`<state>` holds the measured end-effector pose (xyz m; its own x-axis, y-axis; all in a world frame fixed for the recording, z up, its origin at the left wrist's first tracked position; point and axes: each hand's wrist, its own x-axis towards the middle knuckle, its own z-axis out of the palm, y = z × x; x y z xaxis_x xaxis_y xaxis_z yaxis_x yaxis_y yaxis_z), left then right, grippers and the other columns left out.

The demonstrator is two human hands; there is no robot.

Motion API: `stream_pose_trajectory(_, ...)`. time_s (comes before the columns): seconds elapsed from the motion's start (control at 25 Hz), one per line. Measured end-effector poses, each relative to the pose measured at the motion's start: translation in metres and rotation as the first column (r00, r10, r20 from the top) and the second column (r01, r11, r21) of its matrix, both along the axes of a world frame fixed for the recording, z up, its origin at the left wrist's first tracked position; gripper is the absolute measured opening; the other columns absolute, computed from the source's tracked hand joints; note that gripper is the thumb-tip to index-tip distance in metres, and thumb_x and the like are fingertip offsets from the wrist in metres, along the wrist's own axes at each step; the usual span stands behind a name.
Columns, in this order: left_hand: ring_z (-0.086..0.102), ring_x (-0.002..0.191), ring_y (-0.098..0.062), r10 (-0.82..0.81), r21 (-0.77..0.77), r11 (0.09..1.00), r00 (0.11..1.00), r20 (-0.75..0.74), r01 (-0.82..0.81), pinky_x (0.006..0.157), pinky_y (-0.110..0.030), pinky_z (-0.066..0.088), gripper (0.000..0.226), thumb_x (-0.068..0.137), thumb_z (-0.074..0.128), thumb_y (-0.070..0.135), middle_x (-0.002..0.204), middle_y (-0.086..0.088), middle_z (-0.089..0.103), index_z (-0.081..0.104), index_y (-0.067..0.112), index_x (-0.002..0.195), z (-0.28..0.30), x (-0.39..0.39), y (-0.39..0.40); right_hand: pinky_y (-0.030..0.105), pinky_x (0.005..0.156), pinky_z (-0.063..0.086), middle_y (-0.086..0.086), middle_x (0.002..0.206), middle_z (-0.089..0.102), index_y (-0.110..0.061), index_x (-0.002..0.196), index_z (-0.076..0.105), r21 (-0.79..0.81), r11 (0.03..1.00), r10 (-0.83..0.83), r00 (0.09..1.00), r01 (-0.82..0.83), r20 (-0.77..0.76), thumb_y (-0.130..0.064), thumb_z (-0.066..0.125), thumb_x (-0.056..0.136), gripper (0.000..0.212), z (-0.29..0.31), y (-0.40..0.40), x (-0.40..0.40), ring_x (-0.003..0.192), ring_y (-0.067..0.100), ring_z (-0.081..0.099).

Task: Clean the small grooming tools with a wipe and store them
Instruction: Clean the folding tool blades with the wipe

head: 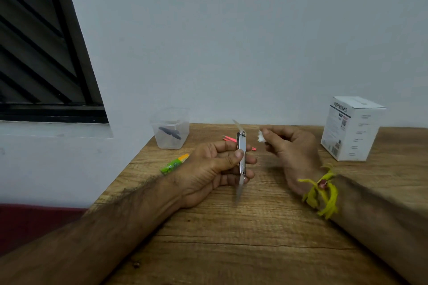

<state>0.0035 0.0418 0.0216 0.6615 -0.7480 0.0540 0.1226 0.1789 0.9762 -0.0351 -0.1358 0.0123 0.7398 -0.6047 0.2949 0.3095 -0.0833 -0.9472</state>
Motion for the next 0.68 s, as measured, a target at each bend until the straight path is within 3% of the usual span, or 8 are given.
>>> stream_pose_trajectory(0.08, 0.072, 0.073, -0.023, 0.025, -0.029, 0.999, 1.0, -0.009, -0.025, 0.07, -0.034, 0.061, 0.034, 0.083, 0.066, 0.012, 0.097, -0.015, 0.074, 0.065, 0.004, 0.116, 0.0, 0.0, 0.001, 0.028, 0.074, 0.056, -0.004, 0.084, 0.072, -0.02, 0.09, 0.076, -0.376, 0.903, -0.168, 0.976, 0.208, 0.137, -0.005, 0.072, 0.086, 0.016, -0.004, 0.0, -0.002, 0.077, 0.009, 0.067)
stream_pose_trajectory(0.16, 0.073, 0.074, -0.024, 0.052, -0.046, 0.998, 0.999, -0.012, -0.052, 0.067, -0.032, 0.062, 0.042, 0.083, 0.066, 0.011, 0.098, -0.016, 0.073, 0.062, 0.005, 0.124, -0.002, 0.001, 0.002, 0.028, 0.072, 0.055, -0.003, 0.087, 0.067, -0.015, 0.104, 0.075, -0.542, 0.796, -0.116, 0.948, 0.268, 0.297, -0.001, 0.072, 0.086, 0.023, -0.004, 0.008, -0.005, 0.078, 0.011, 0.064)
stream_pose_trajectory(0.28, 0.073, 0.072, -0.022, 0.087, -0.061, 0.994, 0.996, -0.015, -0.088, 0.065, -0.029, 0.062, 0.039, 0.086, 0.065, 0.008, 0.096, -0.016, 0.073, 0.063, 0.006, 0.125, -0.004, 0.001, 0.002, 0.02, 0.077, 0.052, -0.002, 0.089, 0.064, -0.01, 0.119, 0.069, -0.617, 0.727, -0.035, 0.913, 0.303, 0.407, 0.001, 0.073, 0.085, 0.036, -0.004, 0.018, -0.01, 0.082, 0.011, 0.063)
stream_pose_trajectory(0.44, 0.073, 0.074, -0.021, 0.09, -0.06, 0.994, 0.996, 0.026, -0.088, 0.066, -0.027, 0.058, 0.041, 0.083, 0.068, 0.013, 0.101, -0.017, 0.073, 0.065, 0.009, 0.124, -0.007, 0.004, 0.002, 0.021, 0.077, 0.051, 0.001, 0.089, 0.069, -0.005, 0.099, 0.076, -0.729, 0.582, 0.029, 0.886, 0.361, 0.462, 0.007, 0.074, 0.081, 0.022, -0.004, 0.022, -0.011, 0.083, 0.01, 0.065)
stream_pose_trajectory(0.68, 0.073, 0.074, -0.02, 0.09, -0.078, 0.993, 0.996, 0.024, -0.087, 0.054, -0.02, 0.051, 0.042, 0.085, 0.066, 0.013, 0.1, -0.015, 0.074, 0.064, 0.007, 0.126, -0.008, 0.006, 0.001, 0.02, 0.082, 0.048, 0.004, 0.094, 0.068, -0.003, 0.101, 0.074, -0.788, 0.492, 0.041, 0.894, 0.371, 0.447, 0.007, 0.069, 0.084, 0.02, -0.007, 0.021, -0.008, 0.089, 0.013, 0.064)
